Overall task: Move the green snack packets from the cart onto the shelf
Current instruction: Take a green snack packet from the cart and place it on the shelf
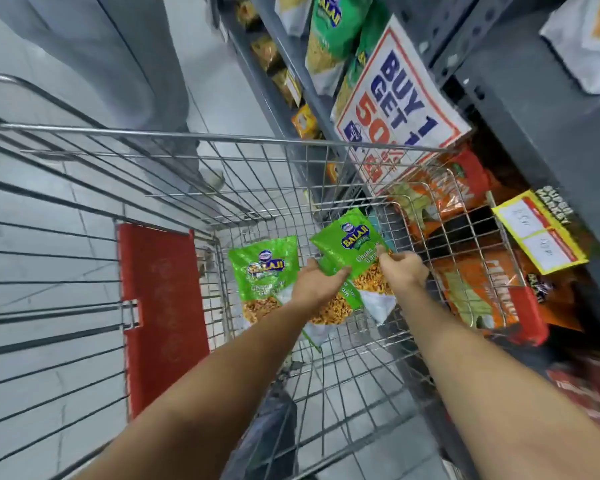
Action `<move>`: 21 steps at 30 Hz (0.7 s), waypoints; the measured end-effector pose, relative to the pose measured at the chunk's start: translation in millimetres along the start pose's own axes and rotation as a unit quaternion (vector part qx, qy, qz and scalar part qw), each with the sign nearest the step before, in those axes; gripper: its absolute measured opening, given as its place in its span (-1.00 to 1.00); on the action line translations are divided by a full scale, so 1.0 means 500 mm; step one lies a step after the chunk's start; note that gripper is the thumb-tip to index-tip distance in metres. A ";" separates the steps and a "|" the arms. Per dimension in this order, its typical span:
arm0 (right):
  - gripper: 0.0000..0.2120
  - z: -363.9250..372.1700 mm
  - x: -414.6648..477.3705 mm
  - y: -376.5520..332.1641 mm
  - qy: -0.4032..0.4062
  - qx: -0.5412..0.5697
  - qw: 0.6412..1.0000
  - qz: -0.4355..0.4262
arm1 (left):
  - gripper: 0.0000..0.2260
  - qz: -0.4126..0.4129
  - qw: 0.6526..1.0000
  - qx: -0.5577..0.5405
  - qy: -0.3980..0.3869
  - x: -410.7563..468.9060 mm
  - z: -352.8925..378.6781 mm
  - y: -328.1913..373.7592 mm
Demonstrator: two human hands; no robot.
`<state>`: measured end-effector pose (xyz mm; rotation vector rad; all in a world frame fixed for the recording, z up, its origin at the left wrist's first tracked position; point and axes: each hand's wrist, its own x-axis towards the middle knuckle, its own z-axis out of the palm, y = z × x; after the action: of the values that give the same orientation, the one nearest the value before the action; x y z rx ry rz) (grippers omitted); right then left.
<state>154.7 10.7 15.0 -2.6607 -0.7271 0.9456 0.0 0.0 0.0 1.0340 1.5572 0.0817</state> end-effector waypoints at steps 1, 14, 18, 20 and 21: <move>-0.55 0.000 0.013 -0.003 -0.008 0.000 1.000 0.002 | -0.22 -0.005 1.000 -0.020 -0.006 0.012 0.022 0.003; -0.44 0.049 0.227 0.032 -0.135 -0.176 0.969 -0.111 | -0.63 -0.097 0.985 -0.141 0.028 0.114 0.166 0.024; -0.43 0.032 0.226 0.032 -0.166 -0.172 0.963 -0.125 | -0.56 -0.116 0.979 -0.163 0.045 0.108 0.171 0.041; -0.43 0.027 0.225 0.035 -0.180 -0.159 0.964 -0.114 | -0.45 -0.118 0.979 -0.160 0.041 0.106 0.167 0.039; -0.43 0.022 0.220 0.036 -0.191 -0.150 0.964 -0.108 | -0.42 -0.117 0.980 -0.156 0.033 0.104 0.164 0.037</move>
<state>228.0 53.1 -58.2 -2.5871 -1.3118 1.4003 83.3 5.0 -53.0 0.6035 1.6533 0.1941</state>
